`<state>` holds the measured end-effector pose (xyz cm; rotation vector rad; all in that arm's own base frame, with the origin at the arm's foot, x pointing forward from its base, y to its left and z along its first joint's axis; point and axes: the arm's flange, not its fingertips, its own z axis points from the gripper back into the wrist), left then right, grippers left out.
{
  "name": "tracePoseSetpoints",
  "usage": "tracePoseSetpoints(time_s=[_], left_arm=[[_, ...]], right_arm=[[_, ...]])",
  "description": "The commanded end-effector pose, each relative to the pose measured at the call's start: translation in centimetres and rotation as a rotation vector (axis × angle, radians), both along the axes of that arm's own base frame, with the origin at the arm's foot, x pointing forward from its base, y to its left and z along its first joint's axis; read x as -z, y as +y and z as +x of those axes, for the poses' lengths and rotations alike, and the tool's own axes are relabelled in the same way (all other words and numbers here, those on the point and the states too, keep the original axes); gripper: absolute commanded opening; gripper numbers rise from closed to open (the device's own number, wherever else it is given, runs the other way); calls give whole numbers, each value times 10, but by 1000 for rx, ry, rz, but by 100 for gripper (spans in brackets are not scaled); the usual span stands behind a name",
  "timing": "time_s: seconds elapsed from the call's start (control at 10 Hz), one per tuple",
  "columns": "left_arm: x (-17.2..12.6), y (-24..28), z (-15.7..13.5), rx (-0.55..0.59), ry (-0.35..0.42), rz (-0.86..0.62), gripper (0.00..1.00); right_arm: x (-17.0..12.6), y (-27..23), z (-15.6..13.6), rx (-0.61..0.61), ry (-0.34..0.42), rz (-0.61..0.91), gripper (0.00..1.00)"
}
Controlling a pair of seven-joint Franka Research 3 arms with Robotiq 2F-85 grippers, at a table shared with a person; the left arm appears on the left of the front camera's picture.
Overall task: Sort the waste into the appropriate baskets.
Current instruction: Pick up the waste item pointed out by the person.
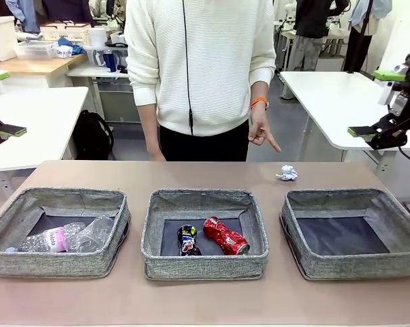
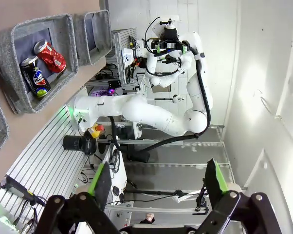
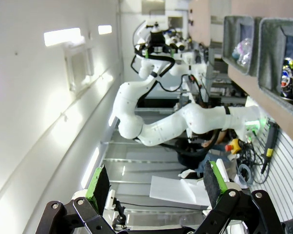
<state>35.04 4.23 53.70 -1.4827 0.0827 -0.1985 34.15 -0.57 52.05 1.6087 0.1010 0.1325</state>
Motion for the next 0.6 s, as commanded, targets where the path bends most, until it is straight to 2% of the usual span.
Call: tracePoseSetpoints(time_s=[0.0,0.3,0.4,0.5], left_arm=[[1,2,-1,15,-18,5,100],[1,2,-1,15,-18,5,100],[1,2,-1,15,-18,5,100],[1,2,-1,15,-18,5,100]], right_arm=[[-3,0,-1,-8,-6,6,100],[0,0,0,0,0,0,100],[-6,12,-1,190,-199,-420,100],[-12,31,0,454,-302,-1109,100]])
